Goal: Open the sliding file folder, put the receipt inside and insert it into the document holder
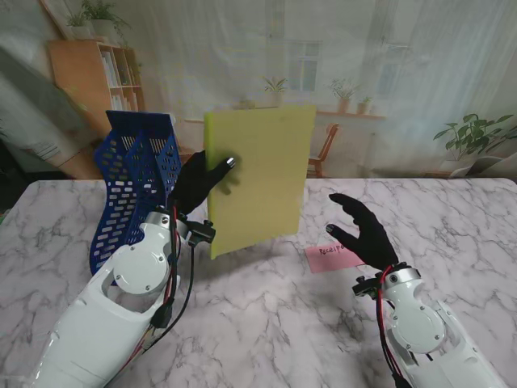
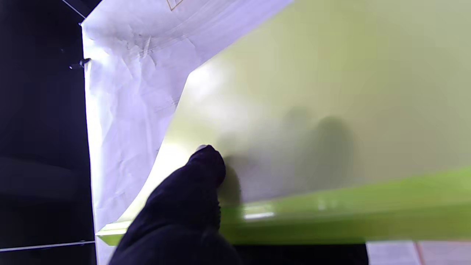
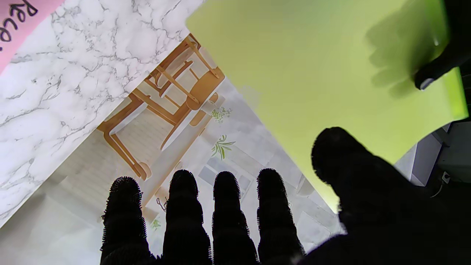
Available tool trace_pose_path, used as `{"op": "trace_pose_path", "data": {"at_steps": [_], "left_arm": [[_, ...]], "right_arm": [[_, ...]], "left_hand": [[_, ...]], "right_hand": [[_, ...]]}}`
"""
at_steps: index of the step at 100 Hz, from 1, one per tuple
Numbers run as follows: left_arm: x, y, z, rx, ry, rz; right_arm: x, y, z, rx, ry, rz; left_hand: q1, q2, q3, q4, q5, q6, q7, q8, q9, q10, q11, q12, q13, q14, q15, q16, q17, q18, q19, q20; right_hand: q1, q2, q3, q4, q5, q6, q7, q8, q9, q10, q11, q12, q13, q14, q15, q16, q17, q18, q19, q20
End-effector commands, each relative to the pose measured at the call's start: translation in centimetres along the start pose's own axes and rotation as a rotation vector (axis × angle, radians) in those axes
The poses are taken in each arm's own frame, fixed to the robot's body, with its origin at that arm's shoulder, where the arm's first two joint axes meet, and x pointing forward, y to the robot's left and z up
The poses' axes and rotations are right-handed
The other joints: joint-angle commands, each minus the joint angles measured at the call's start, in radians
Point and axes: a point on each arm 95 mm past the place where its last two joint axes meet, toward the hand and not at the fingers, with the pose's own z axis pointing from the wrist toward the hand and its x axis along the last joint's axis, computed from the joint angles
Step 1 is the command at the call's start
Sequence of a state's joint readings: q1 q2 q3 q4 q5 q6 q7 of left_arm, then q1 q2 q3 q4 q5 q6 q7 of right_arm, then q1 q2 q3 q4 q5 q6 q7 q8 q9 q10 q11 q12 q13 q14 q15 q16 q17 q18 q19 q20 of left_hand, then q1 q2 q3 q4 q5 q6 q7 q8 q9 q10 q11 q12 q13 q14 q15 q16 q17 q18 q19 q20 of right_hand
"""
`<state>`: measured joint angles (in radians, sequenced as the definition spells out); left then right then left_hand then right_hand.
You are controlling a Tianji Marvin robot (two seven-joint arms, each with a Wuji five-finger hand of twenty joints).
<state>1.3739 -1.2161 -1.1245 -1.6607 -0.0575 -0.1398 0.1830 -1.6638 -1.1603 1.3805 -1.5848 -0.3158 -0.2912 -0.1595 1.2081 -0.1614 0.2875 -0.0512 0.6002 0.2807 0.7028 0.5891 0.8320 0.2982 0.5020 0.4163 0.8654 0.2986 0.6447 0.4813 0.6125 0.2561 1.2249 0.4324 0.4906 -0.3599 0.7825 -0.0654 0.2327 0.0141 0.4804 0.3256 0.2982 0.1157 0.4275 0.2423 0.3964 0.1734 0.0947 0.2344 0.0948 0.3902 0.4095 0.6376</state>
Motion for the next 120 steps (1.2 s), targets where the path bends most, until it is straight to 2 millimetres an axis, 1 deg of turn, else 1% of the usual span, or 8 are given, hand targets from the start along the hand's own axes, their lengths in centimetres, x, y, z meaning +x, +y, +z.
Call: {"op": "trace_pose_path", "data": {"at_steps": [1,21,52,90,91,94,97,120], "left_arm": [[-0.9,1.2,0.0,-0.018,-0.039,-0.031],[-3.2,3.3,-0.3,-0.043,-0.137,-0.068],[-5.0,6.0,-0.7,-0.099,-0.241,-0.150],[-3.7,6.5,-1.4,-0.170,-0.227,-0.242],[-3.7,6.5,-1.4,-0.171,-0.226,-0.243],[-3.6,6.4,-1.5,-0.176,-0.222,-0.246],[-3.4,6.4,-1.5,-0.177,-0.219,-0.251],[-2.7,6.1,-1.4,-0.185,-0.199,-0.267]], "right_arm": [[-0.5,-0.1,-0.2,-0.006,-0.019,-0.001],[-1.3,0.1,-0.1,-0.022,-0.050,-0.015],[-2.5,-0.3,0.3,-0.014,-0.113,-0.037],[-4.7,-0.2,0.4,-0.035,-0.215,-0.090],[-4.8,-0.3,0.4,-0.035,-0.218,-0.091],[-5.0,-0.3,0.4,-0.034,-0.227,-0.095],[-5.2,-0.3,0.4,-0.035,-0.233,-0.099],[-6.0,-0.3,0.2,0.022,-0.274,-0.120]], "left_hand": [[0.083,0.040,0.078,-0.010,-0.003,-0.057,0.073,0.042,0.026,0.016,0.022,0.014,0.031,0.087,0.042,0.009,0.047,-0.036,0.092,0.043],[0.083,0.039,0.080,-0.011,-0.001,-0.054,0.071,0.041,0.027,0.012,0.017,0.014,0.027,0.089,0.037,0.006,0.039,-0.031,0.090,0.039],[0.083,0.038,0.085,-0.013,0.001,-0.050,0.072,0.046,0.030,0.019,0.022,0.022,0.030,0.096,0.050,0.009,0.039,-0.027,0.104,0.043],[0.083,0.040,0.081,-0.012,0.000,-0.056,0.079,0.065,0.034,0.025,0.040,0.045,0.034,0.100,0.076,0.024,0.039,-0.029,0.127,0.052],[0.083,0.040,0.081,-0.012,0.000,-0.055,0.078,0.066,0.035,0.016,0.041,0.046,0.035,0.101,0.077,0.025,0.040,-0.029,0.128,0.053],[0.083,0.040,0.080,-0.012,0.001,-0.056,0.078,0.066,0.035,0.006,0.043,0.048,0.036,0.100,0.078,0.026,0.041,-0.030,0.129,0.053],[0.083,0.040,0.081,-0.012,0.000,-0.055,0.078,0.067,0.035,0.016,0.045,0.050,0.037,0.101,0.079,0.027,0.041,-0.028,0.130,0.054],[0.083,0.043,0.076,-0.011,-0.001,-0.061,0.079,0.075,0.035,0.003,0.056,0.062,0.040,0.097,0.089,0.034,0.043,-0.029,0.139,0.056]], "right_hand": [[0.043,-0.041,0.062,0.025,-0.002,-0.003,0.009,0.012,-0.010,-0.003,0.025,0.011,0.004,-0.026,-0.038,0.000,0.009,-0.038,-0.009,0.014],[0.094,-0.062,0.195,0.048,-0.003,0.003,0.026,0.011,-0.013,-0.003,0.035,0.015,0.008,-0.029,-0.035,-0.001,0.014,-0.037,-0.001,0.010],[0.108,-0.074,0.202,0.044,-0.018,0.022,0.029,0.006,-0.016,0.001,0.043,0.018,0.010,-0.026,-0.032,-0.001,0.015,-0.039,0.001,0.007],[0.243,-0.066,0.226,0.038,-0.034,0.024,0.043,0.000,-0.028,0.006,0.057,0.024,0.015,-0.022,-0.024,-0.003,0.025,-0.039,0.008,0.001],[0.245,-0.067,0.227,0.038,-0.037,0.021,0.043,0.000,-0.029,0.006,0.057,0.024,0.014,-0.022,-0.024,-0.003,0.025,-0.039,0.008,0.001],[0.246,-0.070,0.226,0.036,-0.042,0.012,0.044,0.000,-0.032,0.004,0.057,0.024,0.013,-0.022,-0.024,-0.004,0.025,-0.041,0.008,0.000],[0.244,-0.077,0.224,0.034,-0.046,0.005,0.046,0.000,-0.034,0.004,0.058,0.024,0.012,-0.022,-0.023,-0.004,0.025,-0.041,0.008,0.000],[0.191,-0.132,0.201,0.025,-0.068,-0.028,0.048,-0.007,-0.033,-0.005,0.053,0.020,0.003,-0.020,-0.023,-0.005,0.014,-0.046,0.005,-0.005]]}}
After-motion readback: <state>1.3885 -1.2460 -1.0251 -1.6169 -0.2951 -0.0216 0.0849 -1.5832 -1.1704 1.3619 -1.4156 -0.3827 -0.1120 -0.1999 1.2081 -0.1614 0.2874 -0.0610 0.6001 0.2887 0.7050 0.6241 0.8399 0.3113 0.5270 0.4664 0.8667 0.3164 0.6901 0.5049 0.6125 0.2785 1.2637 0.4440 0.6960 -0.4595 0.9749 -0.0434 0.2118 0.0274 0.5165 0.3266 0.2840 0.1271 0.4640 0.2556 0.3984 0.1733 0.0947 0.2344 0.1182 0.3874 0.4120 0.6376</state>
